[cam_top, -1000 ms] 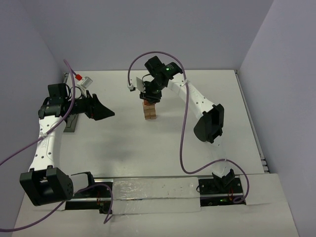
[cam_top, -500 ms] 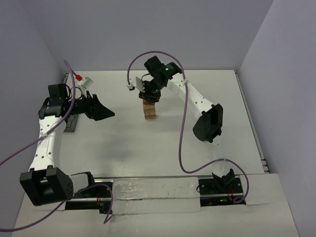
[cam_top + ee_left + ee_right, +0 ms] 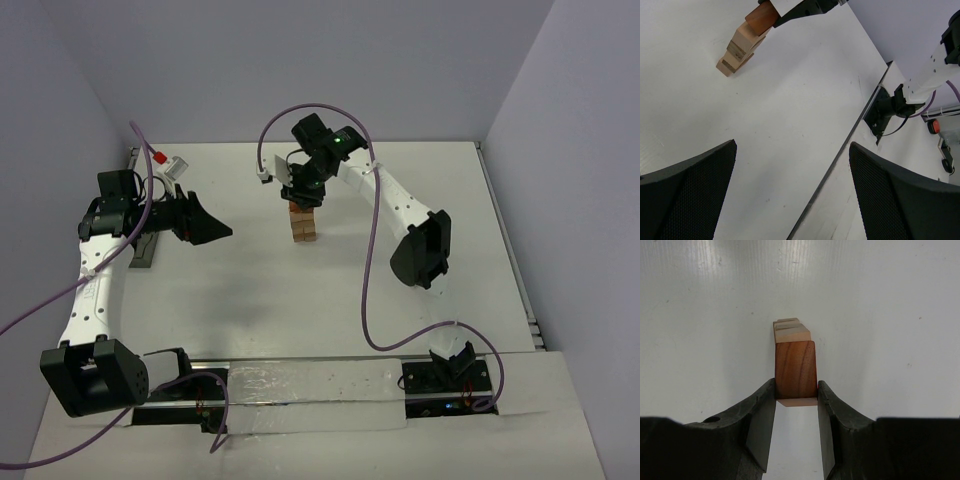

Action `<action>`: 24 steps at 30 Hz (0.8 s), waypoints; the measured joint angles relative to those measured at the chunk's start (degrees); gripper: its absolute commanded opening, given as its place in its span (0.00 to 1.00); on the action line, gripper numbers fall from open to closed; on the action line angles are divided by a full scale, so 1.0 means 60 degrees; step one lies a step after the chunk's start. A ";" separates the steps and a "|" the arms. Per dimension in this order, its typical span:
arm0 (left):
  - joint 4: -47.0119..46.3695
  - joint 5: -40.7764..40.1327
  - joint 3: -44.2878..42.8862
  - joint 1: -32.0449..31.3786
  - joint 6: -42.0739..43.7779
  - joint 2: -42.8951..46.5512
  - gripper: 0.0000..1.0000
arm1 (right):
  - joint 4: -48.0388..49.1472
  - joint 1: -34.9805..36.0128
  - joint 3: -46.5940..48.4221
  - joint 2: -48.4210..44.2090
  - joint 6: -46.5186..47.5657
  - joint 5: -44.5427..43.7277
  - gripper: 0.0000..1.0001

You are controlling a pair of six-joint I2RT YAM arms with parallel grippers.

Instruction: Build the wood block tower

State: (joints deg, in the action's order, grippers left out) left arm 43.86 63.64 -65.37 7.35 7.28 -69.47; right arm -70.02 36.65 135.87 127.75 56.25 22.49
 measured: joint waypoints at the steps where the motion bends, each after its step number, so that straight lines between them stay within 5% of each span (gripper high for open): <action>1: 0.0004 0.0000 0.0001 0.0000 0.0010 0.0000 0.99 | 0.0001 0.0002 0.0000 0.0002 -0.0007 -0.0002 0.32; 24: 0.0022 0.0000 -0.0002 0.0000 0.0154 -0.0003 0.99 | 0.0095 0.0046 0.0000 0.0238 -0.0077 -0.0075 0.34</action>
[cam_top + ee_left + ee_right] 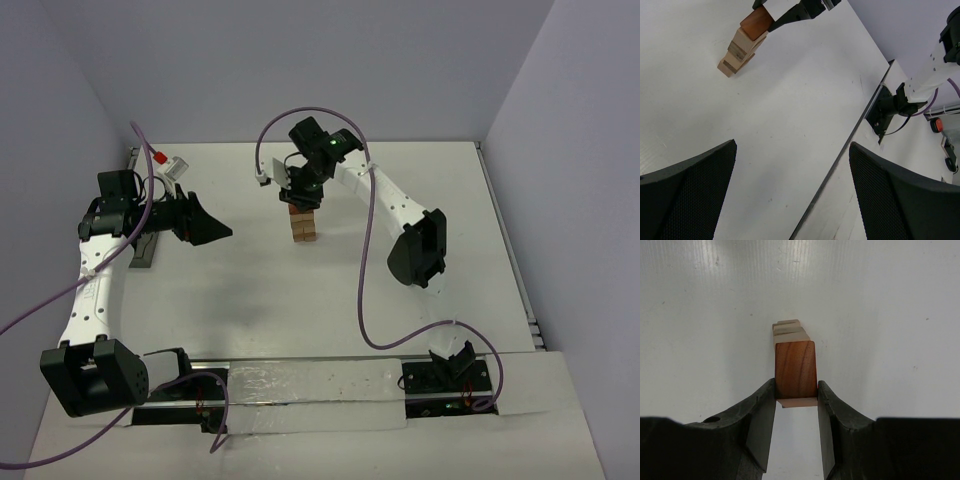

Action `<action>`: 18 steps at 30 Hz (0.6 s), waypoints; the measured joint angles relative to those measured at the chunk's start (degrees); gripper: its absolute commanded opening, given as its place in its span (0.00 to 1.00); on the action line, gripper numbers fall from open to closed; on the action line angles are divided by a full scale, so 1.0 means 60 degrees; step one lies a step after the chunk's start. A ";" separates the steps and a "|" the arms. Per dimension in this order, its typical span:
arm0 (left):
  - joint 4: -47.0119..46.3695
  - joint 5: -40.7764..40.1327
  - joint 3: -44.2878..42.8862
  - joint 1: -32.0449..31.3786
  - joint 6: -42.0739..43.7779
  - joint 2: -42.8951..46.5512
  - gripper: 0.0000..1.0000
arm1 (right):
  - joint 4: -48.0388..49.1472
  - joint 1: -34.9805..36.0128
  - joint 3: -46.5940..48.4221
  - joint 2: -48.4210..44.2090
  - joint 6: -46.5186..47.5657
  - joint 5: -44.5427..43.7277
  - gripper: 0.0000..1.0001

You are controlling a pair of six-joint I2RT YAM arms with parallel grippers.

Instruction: Build the wood block tower

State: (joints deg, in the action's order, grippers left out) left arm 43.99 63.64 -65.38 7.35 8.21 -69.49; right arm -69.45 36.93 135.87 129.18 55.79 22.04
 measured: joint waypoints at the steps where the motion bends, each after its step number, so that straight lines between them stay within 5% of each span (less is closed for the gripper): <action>1: 0.0000 0.0000 0.0002 0.0000 0.0000 0.0002 0.99 | 0.0000 0.0004 0.0000 0.0019 -0.0004 -0.0002 0.35; 18: 0.0000 0.0000 0.0003 0.0000 0.0006 0.0001 0.99 | 0.0075 0.0012 0.0000 0.0063 -0.0119 -0.0010 0.63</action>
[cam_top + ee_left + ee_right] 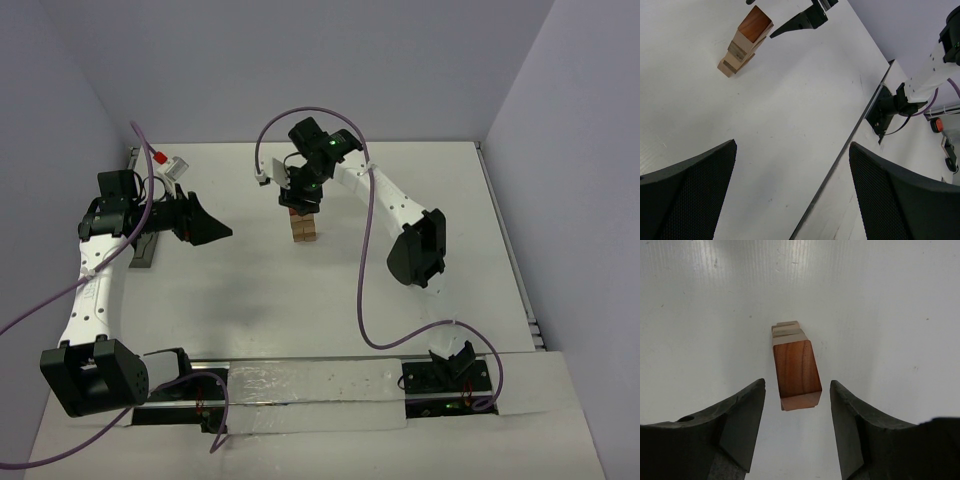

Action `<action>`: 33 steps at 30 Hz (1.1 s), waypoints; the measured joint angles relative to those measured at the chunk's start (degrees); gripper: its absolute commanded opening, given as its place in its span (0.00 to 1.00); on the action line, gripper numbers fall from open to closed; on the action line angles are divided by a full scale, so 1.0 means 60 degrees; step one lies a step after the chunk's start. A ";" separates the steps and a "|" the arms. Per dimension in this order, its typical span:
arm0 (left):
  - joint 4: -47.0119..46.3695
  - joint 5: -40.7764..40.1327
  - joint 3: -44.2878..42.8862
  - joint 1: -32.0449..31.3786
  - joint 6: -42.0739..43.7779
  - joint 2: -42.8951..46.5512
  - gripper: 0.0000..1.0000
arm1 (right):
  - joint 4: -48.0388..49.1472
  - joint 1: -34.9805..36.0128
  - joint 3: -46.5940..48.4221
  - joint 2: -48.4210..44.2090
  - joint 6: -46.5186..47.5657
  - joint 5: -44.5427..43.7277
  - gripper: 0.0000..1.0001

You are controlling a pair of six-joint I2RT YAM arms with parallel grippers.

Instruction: Build the wood block tower

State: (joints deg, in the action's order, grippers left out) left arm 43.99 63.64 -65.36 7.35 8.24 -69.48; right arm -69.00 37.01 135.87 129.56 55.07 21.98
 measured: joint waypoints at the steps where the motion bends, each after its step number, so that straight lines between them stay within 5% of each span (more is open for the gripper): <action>1: 0.0000 0.0000 -0.0001 0.0000 0.0003 -0.0002 0.99 | 0.0002 0.0004 0.0000 0.0000 -0.0013 0.0004 0.64; 12: -0.0005 -0.0342 -0.0009 -0.0001 -0.0026 -0.0020 0.99 | 0.0169 0.0210 0.0123 -0.0181 -0.0553 0.0113 0.84; 15: -0.0084 -0.1091 -0.0057 -0.0007 -0.0248 -0.0067 0.99 | 0.0440 0.0226 -0.0044 -0.0757 -0.1000 0.0184 0.98; 18: -0.0191 -0.2151 -0.0113 -0.0007 -0.0472 -0.0174 0.99 | 0.0899 0.0163 -0.0559 -0.1951 -0.1650 0.0288 1.00; 26: -0.0341 -0.4207 -0.0163 -0.0554 -0.0520 -0.0582 0.99 | 0.3078 -0.1570 -0.3913 -0.5845 -0.4548 0.0862 1.00; 33: -0.0841 -0.5857 -0.0093 -0.2103 -0.0586 -0.0934 0.99 | 0.5459 -0.3588 -0.9307 -0.8395 -0.7179 -0.0053 1.00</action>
State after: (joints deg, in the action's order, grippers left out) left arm 38.94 28.49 -65.92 -5.27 4.73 -75.09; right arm -36.25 15.48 80.03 79.19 12.00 21.66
